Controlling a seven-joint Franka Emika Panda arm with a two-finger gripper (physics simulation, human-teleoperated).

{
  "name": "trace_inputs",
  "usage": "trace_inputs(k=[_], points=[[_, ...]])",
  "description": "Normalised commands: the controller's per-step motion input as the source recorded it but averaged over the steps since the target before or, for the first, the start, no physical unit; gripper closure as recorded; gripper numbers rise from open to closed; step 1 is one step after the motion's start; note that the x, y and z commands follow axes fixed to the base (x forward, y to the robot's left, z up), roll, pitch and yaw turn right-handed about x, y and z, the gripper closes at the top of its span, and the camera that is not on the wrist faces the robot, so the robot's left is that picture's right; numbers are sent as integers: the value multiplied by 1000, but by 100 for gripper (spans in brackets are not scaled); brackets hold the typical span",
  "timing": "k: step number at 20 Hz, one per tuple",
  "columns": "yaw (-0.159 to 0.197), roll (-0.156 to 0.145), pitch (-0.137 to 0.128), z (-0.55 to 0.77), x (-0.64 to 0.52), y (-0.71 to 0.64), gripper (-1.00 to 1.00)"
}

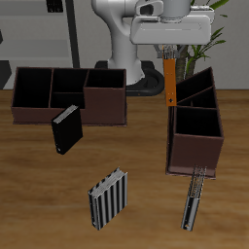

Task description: Place the orange book into the left desk caddy's right compartment

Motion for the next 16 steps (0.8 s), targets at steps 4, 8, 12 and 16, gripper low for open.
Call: trace_inputs(k=[4, 8, 12, 16], points=[[-1, -30, 12, 16, 83, 306, 100], [28, -13, 7, -52, 149, 467, 100], [0, 6, 12, -92, 152, 334, 100], [-11, 0, 14, -47, 120, 216, 100]])
